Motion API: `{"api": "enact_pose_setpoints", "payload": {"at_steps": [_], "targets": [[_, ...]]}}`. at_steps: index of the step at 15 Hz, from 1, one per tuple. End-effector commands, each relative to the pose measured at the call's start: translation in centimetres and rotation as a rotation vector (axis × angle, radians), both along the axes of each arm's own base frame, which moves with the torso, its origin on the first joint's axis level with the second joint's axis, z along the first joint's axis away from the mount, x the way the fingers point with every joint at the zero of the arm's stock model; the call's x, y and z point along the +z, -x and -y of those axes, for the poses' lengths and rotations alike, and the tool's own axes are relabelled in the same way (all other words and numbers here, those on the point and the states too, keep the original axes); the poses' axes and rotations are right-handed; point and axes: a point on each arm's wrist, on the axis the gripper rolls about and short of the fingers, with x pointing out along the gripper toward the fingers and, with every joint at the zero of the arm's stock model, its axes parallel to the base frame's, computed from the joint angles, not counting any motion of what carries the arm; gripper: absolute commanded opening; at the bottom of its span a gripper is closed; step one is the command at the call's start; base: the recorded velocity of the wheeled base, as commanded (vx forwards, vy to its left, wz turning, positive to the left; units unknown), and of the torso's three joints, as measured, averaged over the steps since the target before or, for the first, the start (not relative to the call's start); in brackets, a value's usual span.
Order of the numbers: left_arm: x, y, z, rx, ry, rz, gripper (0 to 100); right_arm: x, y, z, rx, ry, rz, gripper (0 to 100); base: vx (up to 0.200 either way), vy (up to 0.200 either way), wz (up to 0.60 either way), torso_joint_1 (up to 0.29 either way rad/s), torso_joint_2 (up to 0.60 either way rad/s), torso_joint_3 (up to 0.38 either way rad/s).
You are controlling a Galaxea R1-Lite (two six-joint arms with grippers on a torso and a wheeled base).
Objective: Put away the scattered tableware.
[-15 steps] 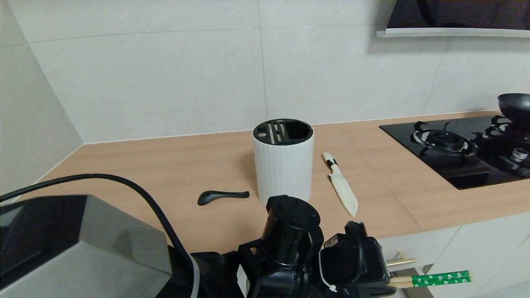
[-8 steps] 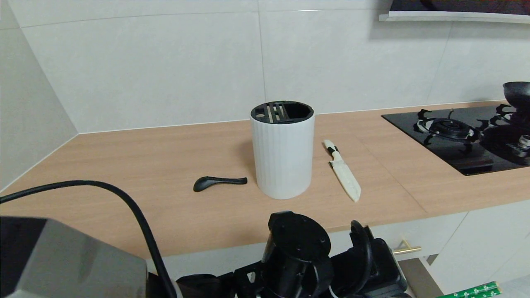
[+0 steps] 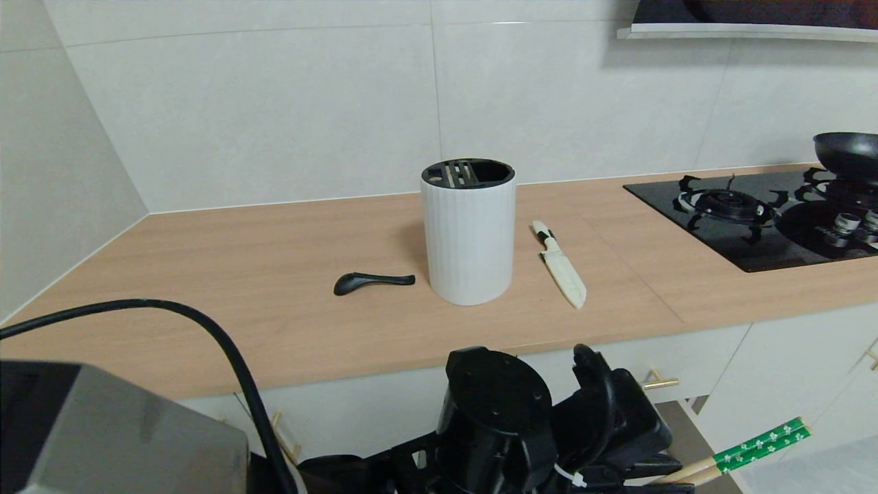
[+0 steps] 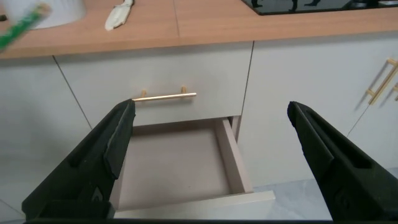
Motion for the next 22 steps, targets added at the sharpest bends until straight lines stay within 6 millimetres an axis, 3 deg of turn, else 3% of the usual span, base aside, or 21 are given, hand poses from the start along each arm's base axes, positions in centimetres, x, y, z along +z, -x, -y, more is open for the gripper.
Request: {"api": "enact_pose_setpoints", "payload": {"at_steps": [1,4,7,15,19,21,22], "targets": [[-0.4,-0.4,0.5,0.063,-0.006,-0.019,0,0.0,0.0,0.0,0.0,0.001,-0.002,100,0.0,0.0,0.0,0.0,0.0,0.0],[-0.3,-0.5,0.6,0.077,0.013,-0.07,0,0.0,0.0,0.0,0.0,0.001,-0.001,100,0.0,-0.2,0.0,-0.001,0.0,0.001],[-1.3,0.4,0.0,0.058,-0.023,-0.052,0,0.0,0.0,0.0,0.0,0.001,-0.002,100,0.0,0.0,0.0,0.0,0.0,0.0],[-2.4,0.1,2.8,0.098,-0.035,0.042,0,0.0,0.0,0.0,0.0,0.001,-0.002,100,0.0,0.0,0.0,0.0,0.0,0.0],[-1.4,-1.0,3.1,0.202,-0.006,0.062,0,0.0,0.0,0.0,0.0,0.0,-0.002,100,0.0,0.0,0.0,0.0,0.0,0.0],[0.4,-2.1,1.6,0.223,0.024,0.074,0,0.0,0.0,0.0,0.0,0.0,-0.001,100,0.0,0.0,0.0,0.0,0.0,0.0],[1.2,-3.7,0.4,0.259,0.029,0.087,0,0.0,0.0,0.0,0.0,0.001,-0.002,100,0.0,0.0,0.0,0.0,0.0,0.0]]}}
